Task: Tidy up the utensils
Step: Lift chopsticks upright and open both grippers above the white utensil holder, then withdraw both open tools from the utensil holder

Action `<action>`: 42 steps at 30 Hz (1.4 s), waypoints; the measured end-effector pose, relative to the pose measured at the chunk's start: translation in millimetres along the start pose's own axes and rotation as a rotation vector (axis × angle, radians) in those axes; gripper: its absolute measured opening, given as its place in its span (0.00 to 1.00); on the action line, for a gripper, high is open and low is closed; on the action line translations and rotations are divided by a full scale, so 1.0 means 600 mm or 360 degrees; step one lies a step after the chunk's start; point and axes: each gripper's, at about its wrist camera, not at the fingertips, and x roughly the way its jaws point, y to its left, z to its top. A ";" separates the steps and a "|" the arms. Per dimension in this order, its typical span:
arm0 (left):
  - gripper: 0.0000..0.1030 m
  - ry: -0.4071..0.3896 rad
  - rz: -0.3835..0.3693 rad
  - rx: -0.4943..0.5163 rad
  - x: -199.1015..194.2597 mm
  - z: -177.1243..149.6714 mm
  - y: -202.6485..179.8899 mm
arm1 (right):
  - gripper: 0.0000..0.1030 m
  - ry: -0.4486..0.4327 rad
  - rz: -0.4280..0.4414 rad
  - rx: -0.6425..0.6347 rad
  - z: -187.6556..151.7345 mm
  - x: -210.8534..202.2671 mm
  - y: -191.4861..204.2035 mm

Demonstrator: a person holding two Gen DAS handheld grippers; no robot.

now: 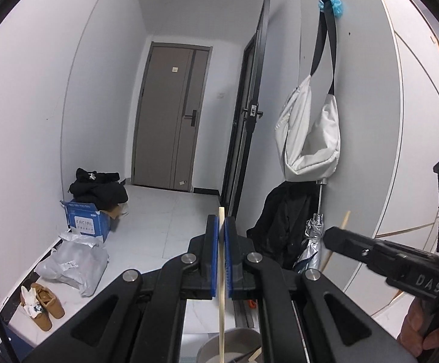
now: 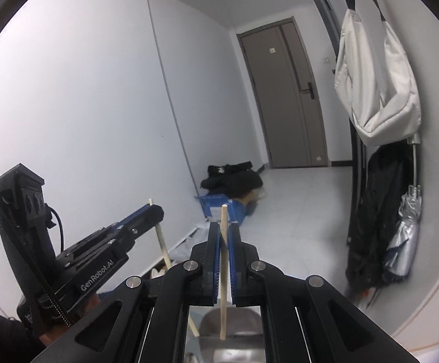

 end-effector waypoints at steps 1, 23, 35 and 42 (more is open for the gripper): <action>0.01 -0.0004 0.0003 0.0010 0.003 -0.002 -0.002 | 0.04 0.0012 -0.0004 0.0005 -0.005 0.012 -0.007; 0.01 0.0319 -0.0210 0.0100 0.069 -0.050 -0.004 | 0.05 0.0275 0.0040 -0.0065 -0.105 0.108 -0.036; 0.59 0.0478 0.0103 -0.0178 0.032 -0.017 0.075 | 0.22 0.0336 0.0053 -0.0007 -0.112 0.095 -0.007; 0.80 0.0512 0.0229 -0.0199 -0.022 -0.023 0.089 | 0.38 0.0247 0.0004 0.0012 -0.119 0.041 0.024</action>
